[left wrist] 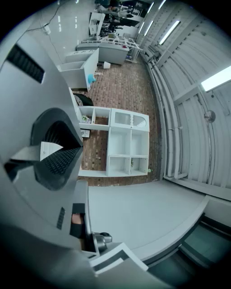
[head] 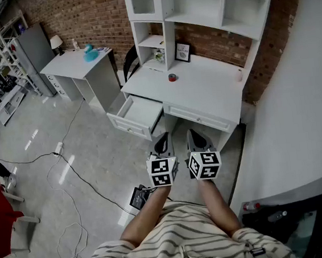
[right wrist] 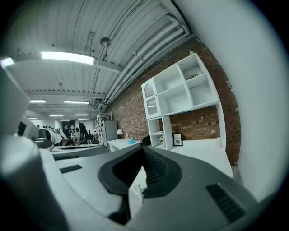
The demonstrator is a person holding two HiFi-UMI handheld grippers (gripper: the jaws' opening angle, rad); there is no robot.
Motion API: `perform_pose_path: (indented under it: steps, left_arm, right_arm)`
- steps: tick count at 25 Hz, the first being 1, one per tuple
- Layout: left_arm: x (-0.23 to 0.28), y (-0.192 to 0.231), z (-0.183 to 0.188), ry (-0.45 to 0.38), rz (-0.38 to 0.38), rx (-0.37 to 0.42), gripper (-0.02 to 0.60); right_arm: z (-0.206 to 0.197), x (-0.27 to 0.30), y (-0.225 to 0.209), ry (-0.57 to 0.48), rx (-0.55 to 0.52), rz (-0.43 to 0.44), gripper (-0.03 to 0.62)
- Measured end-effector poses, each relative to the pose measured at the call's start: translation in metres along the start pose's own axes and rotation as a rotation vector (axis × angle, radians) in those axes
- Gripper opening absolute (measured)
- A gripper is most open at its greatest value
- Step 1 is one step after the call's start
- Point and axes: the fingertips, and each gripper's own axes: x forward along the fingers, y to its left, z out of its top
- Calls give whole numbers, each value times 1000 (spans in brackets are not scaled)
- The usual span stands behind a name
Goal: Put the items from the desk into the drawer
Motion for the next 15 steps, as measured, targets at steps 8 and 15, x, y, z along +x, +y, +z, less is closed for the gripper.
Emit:
perform_pose_path:
  steps: [8,15]
  left_arm:
    - [4,3,5,-9,7,12,6]
    - [4,0,2,-6,8,24,6]
  right_arm:
    - [5,4,3,-9,-14,9,11]
    - [3,4,1,-8,-14,13,11]
